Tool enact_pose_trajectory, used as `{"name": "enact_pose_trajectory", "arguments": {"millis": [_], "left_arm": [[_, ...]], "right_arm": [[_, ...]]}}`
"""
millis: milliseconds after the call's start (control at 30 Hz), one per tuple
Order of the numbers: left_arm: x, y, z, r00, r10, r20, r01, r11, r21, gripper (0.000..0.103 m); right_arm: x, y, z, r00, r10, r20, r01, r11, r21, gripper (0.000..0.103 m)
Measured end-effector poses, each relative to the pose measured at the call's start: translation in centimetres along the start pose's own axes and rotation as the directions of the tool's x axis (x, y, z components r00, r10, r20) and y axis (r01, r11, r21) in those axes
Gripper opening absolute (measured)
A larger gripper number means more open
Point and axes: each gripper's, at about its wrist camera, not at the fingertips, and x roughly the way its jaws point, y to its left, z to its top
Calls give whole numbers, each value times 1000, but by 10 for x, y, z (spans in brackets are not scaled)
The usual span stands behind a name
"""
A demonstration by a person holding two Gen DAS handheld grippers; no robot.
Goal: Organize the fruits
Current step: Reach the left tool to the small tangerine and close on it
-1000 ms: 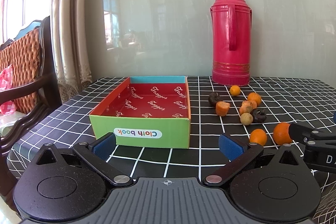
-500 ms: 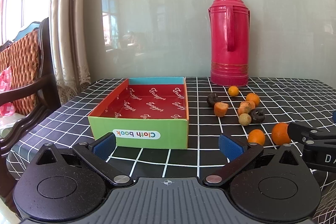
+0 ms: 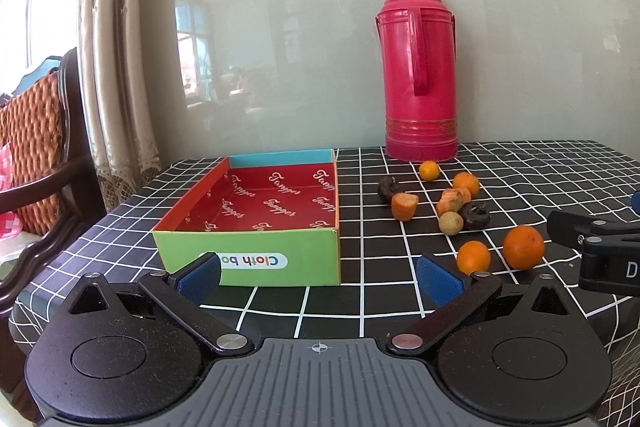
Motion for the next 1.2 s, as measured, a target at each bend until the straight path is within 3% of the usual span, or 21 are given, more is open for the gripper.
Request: {"name": "enact_pose_trajectory", "arguments": {"millis": [267,400,600,833,1000,1133,1200], "left_arm": [[-1,-12,3,999,-48,12,47,997,68,103],[3,-27,7,993,-114,-2,113,986,125,103],[19,-54,10,976,-215,-36,218,954,204,103],[50,-72,13,954,-286,-90,299,935,194,102],[72,-76,10,936,-321,-143,343,922,179,67],[79,-81,7,930,-336,-152,360,916,176,66],[81,-84,5,925,-345,-159,371,911,178,53]], "right_arm": [[-5,-10,3,1000,-25,17,24,999,33,97],[-7,-23,5,998,-55,25,53,995,84,97],[-11,-48,7,994,-98,42,90,981,170,97],[-13,-71,6,989,-139,52,122,961,248,97],[-11,-81,5,987,-154,47,132,943,305,97],[-9,-80,5,988,-145,48,123,942,311,97],[-7,-78,5,989,-138,46,118,945,305,97]]}}
